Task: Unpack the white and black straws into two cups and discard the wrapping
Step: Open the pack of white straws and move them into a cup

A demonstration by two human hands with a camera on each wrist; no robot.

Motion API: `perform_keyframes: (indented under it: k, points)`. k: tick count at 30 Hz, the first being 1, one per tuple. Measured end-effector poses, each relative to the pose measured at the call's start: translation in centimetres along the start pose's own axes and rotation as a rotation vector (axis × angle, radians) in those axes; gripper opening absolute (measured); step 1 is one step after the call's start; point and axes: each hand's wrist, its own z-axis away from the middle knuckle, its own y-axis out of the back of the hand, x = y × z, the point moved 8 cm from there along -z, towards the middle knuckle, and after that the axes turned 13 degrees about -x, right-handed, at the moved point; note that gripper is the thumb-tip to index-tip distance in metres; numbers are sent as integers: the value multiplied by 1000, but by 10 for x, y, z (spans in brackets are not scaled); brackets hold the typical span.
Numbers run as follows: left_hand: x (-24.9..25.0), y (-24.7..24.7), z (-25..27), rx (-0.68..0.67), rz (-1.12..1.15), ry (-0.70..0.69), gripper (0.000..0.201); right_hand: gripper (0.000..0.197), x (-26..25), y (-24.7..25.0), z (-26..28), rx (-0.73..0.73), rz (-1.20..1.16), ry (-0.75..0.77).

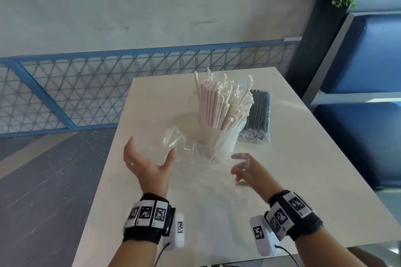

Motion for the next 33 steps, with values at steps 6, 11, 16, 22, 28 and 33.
perform_keyframes:
  k: [6, 11, 16, 22, 28, 33]
  points:
    - [-25, -24, -3, -448, -118, 263, 35, 28, 4, 13, -2, -111, 22, -39]
    - [-45, -18, 8, -353, -149, 303, 38, 36, 7, 61, -5, 189, 257, -48]
    - [-57, -36, 26, -410, -141, 379, 36, 77, -16, 54, 9, 420, 916, 49]
    - [-35, -40, 31, -365, -582, 263, 26, 105, 56, 1, -10, -184, 1278, -259]
    - [0, -126, 71, -897, -991, -76, 86, 94, 86, 6, -18, -346, 1274, -367]
    - [-38, -161, 111, -1278, -1077, 129, 90, 98, 94, 11, -19, -377, 1227, -394]
